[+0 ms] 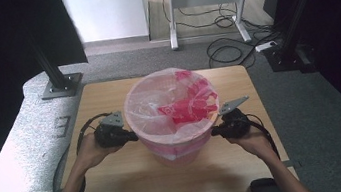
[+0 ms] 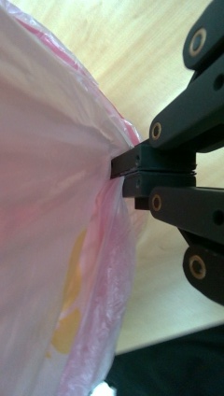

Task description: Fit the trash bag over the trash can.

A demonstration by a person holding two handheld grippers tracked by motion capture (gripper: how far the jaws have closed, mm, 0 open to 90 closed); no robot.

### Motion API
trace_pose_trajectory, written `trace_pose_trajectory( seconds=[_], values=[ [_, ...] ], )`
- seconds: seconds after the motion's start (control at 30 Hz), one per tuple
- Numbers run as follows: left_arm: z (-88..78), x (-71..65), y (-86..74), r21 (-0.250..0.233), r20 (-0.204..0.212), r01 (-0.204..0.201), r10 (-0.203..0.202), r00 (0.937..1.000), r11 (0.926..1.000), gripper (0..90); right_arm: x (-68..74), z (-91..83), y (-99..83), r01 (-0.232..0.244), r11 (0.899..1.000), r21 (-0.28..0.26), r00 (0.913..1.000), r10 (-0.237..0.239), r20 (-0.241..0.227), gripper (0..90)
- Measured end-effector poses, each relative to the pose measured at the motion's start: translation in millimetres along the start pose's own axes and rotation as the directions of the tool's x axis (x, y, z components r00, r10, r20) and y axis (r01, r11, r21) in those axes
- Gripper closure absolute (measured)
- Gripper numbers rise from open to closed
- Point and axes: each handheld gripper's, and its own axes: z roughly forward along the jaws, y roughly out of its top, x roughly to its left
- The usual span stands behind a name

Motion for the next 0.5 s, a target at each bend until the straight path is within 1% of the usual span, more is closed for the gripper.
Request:
trace_pose_trajectory(
  seconds=[0.03,0.07,0.1,0.13,0.17,0.2,0.23,0.27,0.3,0.33,0.37,0.4,0.43,0.5],
  values=[
    [0.6,2.7,-1.4,-0.017,0.013,0.018,-0.018,0.9998,0.9997,79.1,-3.1,1.9,1.0,-0.004,1.0,-0.008,1.0,0.004,0.004,85.6],
    [0.8,4.4,-2.8,-0.031,0.02,0.037,-0.036,0.9991,0.9988,71.0,-5.3,3.3,1.9,-0.006,1.0,-0.008,1.0,0.006,0.005,81.1],
    [-0.2,5.0,-4.3,-0.036,0.018,0.047,-0.046,0.9988,0.9982,65.5,-6.5,4.3,2.1,-0.008,1.0,-0.01,1.0,0.008,0.001,74.5],
    [-1.9,4.7,-6.3,-0.042,0.028,0.056,-0.055,0.9981,0.9975,59.5,-7.1,4.3,2.1,-0.005,1.0,-0.01,0.9999,0.005,-0.011,67.6],
    [-4.3,4.0,-8.5,-0.044,0.028,0.063,-0.062,0.9977,0.997,52.1,-6.9,3.2,1.6,0.005,1.0,-0.01,0.9999,-0.005,-0.015,60.2],
    [-7.7,2.6,-11.0,-0.045,0.021,0.065,-0.064,0.9977,0.9969,47.3,-5.8,1.4,0.8,0.017,1.0,-0.01,0.9997,-0.017,-0.018,53.1],
    [-11.1,1.1,-13.9,-0.054,0.03,0.066,-0.065,0.9975,0.9964,43.9,-4.8,-1.3,-0.5,0.03,1.0,-0.008,0.9993,-0.03,-0.022,47.5],
    [-15.4,-0.7,-16.8,-0.063,0.042,0.069,-0.066,0.9969,0.9956,37.6,-3.8,-4.5,-1.7,0.037,0.999,-0.011,0.9991,-0.038,-0.02,43.3],
    [-20.1,-2.9,-19.9,-0.08,0.046,0.073,-0.069,0.9965,0.9941,34.4,-2.9,-8.1,-3.1,0.038,0.999,-0.016,0.9989,-0.038,-0.026,39.5],
    [-24.6,-4.7,-22.7,-0.095,0.056,0.077,-0.072,0.9958,0.9925,32.2,-2.4,-11.7,-4.6,0.042,0.999,-0.026,0.9982,-0.043,-0.041,37.1],
    [-28.6,-6.7,-25.4,-0.111,0.069,0.084,-0.077,0.9947,0.9902,28.6,-1.4,-15.9,-6.1,0.049,0.998,-0.037,0.9974,-0.051,-0.051,36.7],
    [-32.6,-8.6,-28.2,-0.132,0.074,0.084,-0.075,0.9944,0.9877,26.2,-0.5,-20.2,-7.1,0.055,0.997,-0.05,0.997,-0.058,-0.052,35.9],
    [-36.1,-10.0,-31.0,-0.15,0.081,0.085,-0.074,0.994,0.9851,25.3,0.0,-24.4,-7.6,0.052,0.997,-0.061,0.9966,-0.056,-0.06,34.3],
    [-40.7,-12.2,-34.8,-0.178,0.11,0.083,-0.064,0.9919,0.9805,21.7,1.1,-33.4,-6.8,0.046,0.995,-0.083,0.9965,-0.052,-0.065,33.9]
  ],
)
